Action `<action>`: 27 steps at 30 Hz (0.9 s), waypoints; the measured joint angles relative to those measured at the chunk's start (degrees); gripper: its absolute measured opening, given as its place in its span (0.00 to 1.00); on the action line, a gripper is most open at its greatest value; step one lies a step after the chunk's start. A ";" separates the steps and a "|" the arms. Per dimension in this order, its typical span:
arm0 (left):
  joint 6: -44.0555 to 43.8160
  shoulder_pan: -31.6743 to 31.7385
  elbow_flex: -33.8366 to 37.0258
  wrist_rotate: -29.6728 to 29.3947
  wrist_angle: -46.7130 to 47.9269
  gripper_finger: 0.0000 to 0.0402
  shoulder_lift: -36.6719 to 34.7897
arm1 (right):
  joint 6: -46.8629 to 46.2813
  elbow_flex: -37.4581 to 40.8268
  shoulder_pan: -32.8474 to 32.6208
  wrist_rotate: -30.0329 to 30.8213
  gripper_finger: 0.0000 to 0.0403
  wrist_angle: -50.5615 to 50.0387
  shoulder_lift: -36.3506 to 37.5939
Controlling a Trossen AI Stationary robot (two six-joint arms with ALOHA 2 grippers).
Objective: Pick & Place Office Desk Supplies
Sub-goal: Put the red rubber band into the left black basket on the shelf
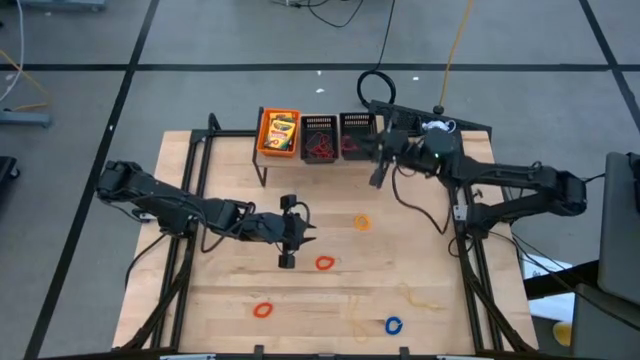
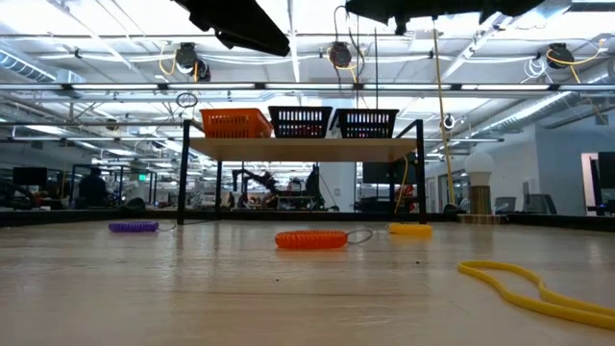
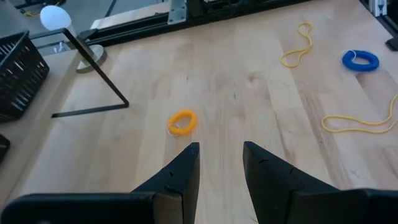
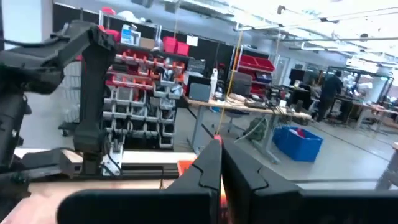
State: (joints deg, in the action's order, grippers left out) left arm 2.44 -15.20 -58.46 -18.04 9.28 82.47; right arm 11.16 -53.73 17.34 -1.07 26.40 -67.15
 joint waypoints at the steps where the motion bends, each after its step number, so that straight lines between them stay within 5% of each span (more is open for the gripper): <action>1: -0.04 0.00 0.00 0.00 -0.02 0.29 -0.02 | 0.02 -0.93 0.50 -0.81 0.00 -0.12 -0.70; 15: -1.51 0.00 0.00 -0.22 -0.02 0.29 -0.02 | 0.02 -16.46 5.07 -6.67 0.00 -4.82 -16.91; 27: -1.29 0.00 0.00 -0.17 0.22 0.29 -0.02 | -2.86 -17.87 9.14 -6.54 0.00 -4.11 -18.94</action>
State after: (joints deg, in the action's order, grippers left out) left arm 1.15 -15.20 -58.46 -18.22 9.50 82.46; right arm 8.30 -71.59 26.49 -7.62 22.29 -86.08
